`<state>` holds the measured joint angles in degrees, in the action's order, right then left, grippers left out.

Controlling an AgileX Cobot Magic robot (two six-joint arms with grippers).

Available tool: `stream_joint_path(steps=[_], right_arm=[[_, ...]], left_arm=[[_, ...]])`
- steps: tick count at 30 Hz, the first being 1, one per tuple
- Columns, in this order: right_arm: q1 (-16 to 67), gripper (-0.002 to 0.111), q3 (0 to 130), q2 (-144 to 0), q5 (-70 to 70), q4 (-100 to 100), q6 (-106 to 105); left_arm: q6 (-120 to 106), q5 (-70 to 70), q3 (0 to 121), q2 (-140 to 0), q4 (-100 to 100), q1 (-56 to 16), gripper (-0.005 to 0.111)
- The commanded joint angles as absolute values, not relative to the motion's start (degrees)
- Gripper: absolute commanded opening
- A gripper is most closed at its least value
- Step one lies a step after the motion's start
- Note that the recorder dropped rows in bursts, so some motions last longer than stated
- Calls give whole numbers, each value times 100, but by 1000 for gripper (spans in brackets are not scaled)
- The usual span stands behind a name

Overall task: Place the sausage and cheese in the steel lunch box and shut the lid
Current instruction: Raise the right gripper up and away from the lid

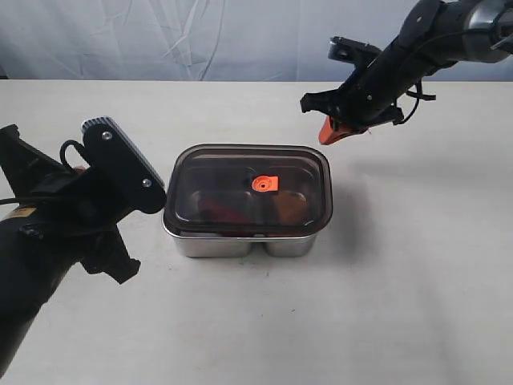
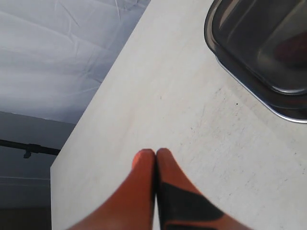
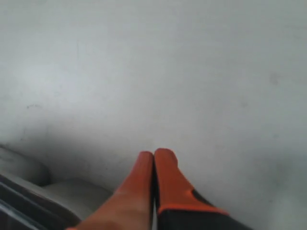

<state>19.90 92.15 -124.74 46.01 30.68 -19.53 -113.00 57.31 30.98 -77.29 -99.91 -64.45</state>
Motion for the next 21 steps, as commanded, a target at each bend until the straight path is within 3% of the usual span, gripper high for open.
stream_joint_path(steps=[1,21], right_arm=[[2171,0,9288,-12540,4698,2919,-1951],[2281,0,9288,-12540,5380,2801,-1633]], left_arm=[[-11240,5701,3085,-7675,-9995,-6412,0],[-11240,5620,3085,-7675,-9995,-6412,0]])
